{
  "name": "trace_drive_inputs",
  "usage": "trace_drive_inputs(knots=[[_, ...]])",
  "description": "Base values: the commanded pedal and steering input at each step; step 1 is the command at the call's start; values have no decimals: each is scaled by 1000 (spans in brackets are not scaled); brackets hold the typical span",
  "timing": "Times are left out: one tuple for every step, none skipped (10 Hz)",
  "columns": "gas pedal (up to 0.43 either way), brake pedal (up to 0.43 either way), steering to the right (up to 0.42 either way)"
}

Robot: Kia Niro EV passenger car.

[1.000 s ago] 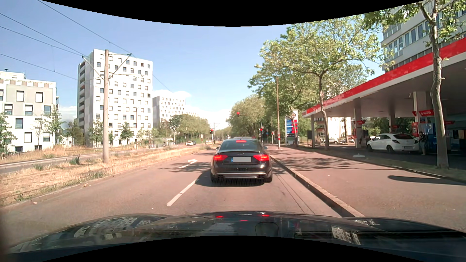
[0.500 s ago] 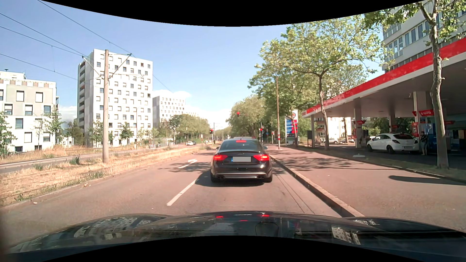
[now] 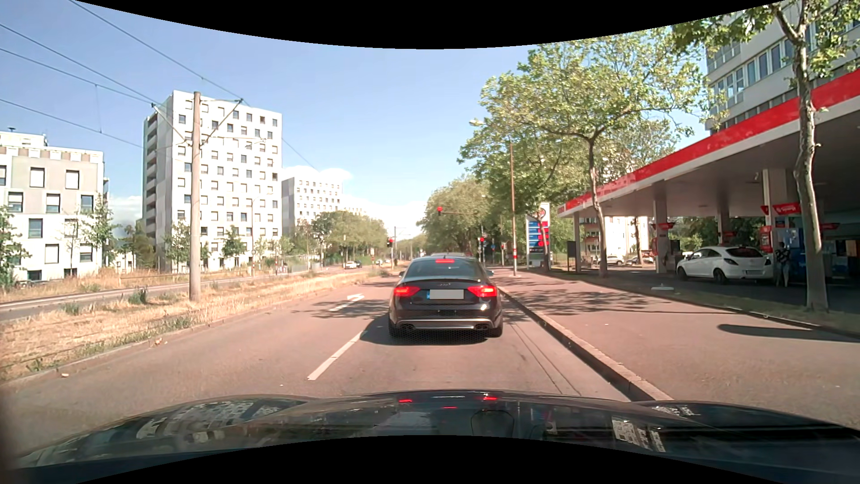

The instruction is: Follow the waypoints while adhering to traffic rules and regulations

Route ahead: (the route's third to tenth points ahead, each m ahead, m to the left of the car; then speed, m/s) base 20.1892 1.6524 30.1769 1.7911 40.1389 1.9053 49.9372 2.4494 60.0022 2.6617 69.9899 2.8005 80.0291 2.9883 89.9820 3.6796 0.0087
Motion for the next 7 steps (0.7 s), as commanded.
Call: trace_drive_inputs(knots=[[0, 0, -9], [0, 0, -9], [0, 0, -9], [0, 0, -9], [0, 0, -9], [0, 0, -9], [0, 0, -9]])
